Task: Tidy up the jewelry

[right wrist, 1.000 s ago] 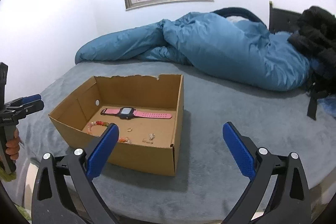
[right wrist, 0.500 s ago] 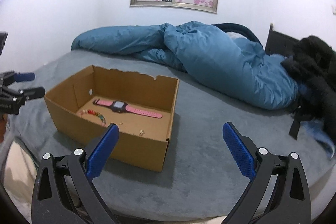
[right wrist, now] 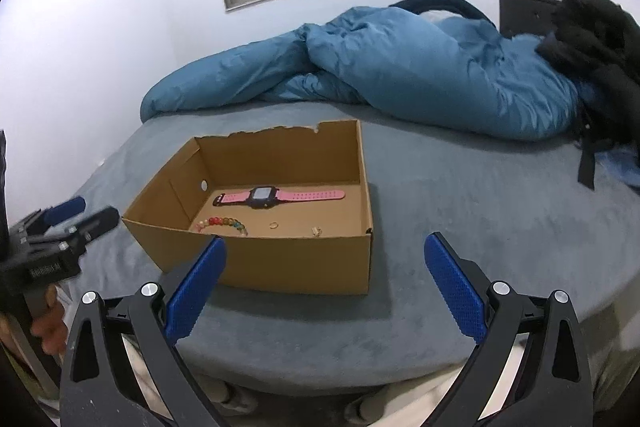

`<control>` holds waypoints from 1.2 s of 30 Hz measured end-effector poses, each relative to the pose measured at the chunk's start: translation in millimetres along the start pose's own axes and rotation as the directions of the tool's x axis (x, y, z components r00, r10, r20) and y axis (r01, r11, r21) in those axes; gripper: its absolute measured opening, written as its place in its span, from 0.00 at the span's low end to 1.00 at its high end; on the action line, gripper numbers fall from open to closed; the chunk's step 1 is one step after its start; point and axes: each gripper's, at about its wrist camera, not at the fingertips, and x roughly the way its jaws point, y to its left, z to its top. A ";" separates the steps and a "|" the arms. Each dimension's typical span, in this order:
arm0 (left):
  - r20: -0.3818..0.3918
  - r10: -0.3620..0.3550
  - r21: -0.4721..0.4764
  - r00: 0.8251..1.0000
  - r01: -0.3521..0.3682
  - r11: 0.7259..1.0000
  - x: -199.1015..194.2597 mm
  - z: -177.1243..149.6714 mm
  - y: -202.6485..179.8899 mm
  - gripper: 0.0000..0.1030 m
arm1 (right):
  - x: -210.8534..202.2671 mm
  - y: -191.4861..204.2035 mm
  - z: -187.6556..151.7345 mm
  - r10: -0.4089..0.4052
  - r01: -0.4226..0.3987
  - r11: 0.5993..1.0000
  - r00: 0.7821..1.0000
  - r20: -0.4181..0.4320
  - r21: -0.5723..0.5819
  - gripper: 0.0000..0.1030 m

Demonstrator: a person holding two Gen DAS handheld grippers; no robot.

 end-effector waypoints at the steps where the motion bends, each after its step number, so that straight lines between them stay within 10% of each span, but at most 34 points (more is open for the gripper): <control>1: -0.015 0.013 0.011 1.000 -0.013 1.000 0.7 -0.4 -4.0 0.95 | -0.7 1.6 -0.6 -0.022 0.022 1.000 1.000 -0.009 0.005 0.92; 8: -0.172 0.077 -0.010 0.982 -0.080 0.997 7.3 -12.7 -15.1 0.95 | 3.1 8.3 -10.2 -0.090 0.095 0.993 0.992 -0.083 0.063 0.92; 36: -0.240 0.146 -0.093 0.960 -0.172 0.981 0.6 -0.2 15.6 0.95 | 0.0 32.5 13.0 -0.166 0.175 0.984 0.973 -0.158 0.042 0.92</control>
